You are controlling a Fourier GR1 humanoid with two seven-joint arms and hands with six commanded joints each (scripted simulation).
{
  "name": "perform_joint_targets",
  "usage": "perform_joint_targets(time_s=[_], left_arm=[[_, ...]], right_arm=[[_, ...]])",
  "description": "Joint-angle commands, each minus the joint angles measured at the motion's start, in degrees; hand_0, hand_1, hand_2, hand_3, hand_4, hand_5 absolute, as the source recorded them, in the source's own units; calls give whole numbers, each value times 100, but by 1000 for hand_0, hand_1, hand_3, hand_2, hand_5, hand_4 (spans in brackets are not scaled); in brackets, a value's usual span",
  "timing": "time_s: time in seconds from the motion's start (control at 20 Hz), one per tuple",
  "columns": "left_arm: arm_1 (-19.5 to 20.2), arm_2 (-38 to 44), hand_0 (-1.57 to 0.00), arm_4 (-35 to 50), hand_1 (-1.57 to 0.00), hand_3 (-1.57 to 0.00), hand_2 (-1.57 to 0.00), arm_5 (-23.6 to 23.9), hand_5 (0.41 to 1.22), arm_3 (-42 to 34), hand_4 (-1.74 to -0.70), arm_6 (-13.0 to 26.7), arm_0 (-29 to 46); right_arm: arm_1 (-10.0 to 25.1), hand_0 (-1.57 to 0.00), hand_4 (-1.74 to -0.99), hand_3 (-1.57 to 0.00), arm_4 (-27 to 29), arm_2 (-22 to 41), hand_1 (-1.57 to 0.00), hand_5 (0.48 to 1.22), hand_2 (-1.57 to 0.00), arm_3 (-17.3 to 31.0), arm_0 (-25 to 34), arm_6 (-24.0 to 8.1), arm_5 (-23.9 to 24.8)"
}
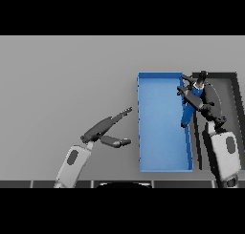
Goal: Pick up the blue pipe and place it into the blue bin.
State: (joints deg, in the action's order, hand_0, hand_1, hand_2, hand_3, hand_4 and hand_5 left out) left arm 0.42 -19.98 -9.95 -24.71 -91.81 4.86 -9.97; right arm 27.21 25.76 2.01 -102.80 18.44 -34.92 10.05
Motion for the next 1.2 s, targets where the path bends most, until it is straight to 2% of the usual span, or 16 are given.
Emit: perform_joint_targets(time_s=[0.0,0.05,0.1,0.15,0.3,0.35,0.4,0.5,0.6,0.75,0.9,1.15], left_arm=[[-2,-12,1,42,1,1,1,-35,425,-42,-884,45,24],[-65,-69,1,2,1,1,1,-10,423,-11,-887,84,36],[-19,-78,1,-18,1,1,1,-13,422,-43,-888,17,97],[-62,-120,1,-37,1,1,1,11,420,-90,-887,81,98],[-19,-64,1,-54,1,1,1,9,421,-5,-883,68,14],[-19,-70,1,-20,1,1,1,-19,421,-31,-883,57,31],[-11,-54,1,13,1,1,1,-37,421,-78,-882,88,-1],[-22,-102,1,-27,1,1,1,-34,422,-86,-878,81,36],[-26,-98,1,-28,1,1,1,-28,427,-84,-878,109,36],[-40,-96,1,-11,1,1,1,-15,429,-128,-881,139,47],[-37,-63,1,5,1,1,1,-13,428,-101,-886,181,39],[-52,-60,1,-25,1,1,1,13,428,-78,-885,205,10]], right_arm=[[225,-1571,-1741,-1571,14,282,-1571,1221,-1571,19,-113,-1,315],[422,-1571,-1741,-1508,93,535,-1571,1221,-1571,15,-220,-1,676],[551,-1571,-1741,-1521,211,701,-1571,1221,-1571,1,-370,-1,937],[749,-1571,-1741,-1255,319,944,-1571,1221,-1571,-72,-436,0,1188],[1285,-1571,-1741,-908,588,1684,-1571,1221,-1571,278,-396,0,1795],[1492,-1571,-1741,-847,820,1944,-1548,1221,-1571,413,-335,1,2063],[1714,-1465,-1678,-788,1079,2267,-1336,1221,-1339,503,-223,0,2242],[2107,-937,-1503,-504,1596,2902,-855,1221,-856,742,135,-6,2593],[2226,-599,-1337,-322,1691,3082,-547,1221,-548,781,228,-5,2454],[2652,-306,-1175,-164,1990,3757,-279,1084,-280,902,591,-5,2167],[2969,-156,-1083,-84,2208,4617,-143,934,-143,1043,1153,-2,1900],[3182,-51,-1051,-27,2297,5358,-46,787,-46,1238,1682,-2,1778]])
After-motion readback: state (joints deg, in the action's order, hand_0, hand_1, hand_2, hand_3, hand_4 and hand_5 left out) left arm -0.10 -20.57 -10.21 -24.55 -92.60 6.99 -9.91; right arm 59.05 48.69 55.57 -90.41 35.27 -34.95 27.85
